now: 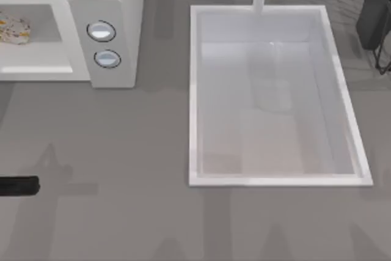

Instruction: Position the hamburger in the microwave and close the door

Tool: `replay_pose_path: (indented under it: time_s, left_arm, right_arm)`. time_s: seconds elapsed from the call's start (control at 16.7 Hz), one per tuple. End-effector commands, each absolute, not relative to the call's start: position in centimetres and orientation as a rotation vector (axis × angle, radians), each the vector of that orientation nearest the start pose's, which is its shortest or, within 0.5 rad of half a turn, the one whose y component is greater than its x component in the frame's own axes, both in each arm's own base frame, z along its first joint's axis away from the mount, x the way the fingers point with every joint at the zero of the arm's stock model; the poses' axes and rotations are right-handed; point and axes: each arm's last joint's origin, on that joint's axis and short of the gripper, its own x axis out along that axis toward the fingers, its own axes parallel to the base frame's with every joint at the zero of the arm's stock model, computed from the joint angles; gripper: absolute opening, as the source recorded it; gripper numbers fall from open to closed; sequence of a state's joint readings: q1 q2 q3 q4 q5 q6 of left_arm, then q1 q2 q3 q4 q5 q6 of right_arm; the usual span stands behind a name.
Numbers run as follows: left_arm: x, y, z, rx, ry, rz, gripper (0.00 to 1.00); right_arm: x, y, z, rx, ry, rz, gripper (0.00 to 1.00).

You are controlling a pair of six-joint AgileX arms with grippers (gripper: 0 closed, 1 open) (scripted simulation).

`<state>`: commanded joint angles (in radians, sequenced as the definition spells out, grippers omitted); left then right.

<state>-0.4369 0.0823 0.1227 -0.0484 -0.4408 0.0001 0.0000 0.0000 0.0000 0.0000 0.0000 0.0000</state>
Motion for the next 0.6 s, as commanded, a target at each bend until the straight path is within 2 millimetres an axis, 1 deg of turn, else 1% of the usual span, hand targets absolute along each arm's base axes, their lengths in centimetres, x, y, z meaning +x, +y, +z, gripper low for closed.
replay_pose_path:
  time_s: [0.42, 0.6]
  left_arm:
    - [11.0, -4.7, 18.2, -0.001, 0.002, 0.001, 0.0]
    - [11.2, -4.9, 18.0, 0.001, 0.005, 0.001, 0.0]
  right_arm:
    - [10.6, -0.1, 16.0, 0.0, 0.0, 0.0, 1.0]
    - [10.6, -0.1, 16.0, 0.0, 0.0, 0.0, 1.0]
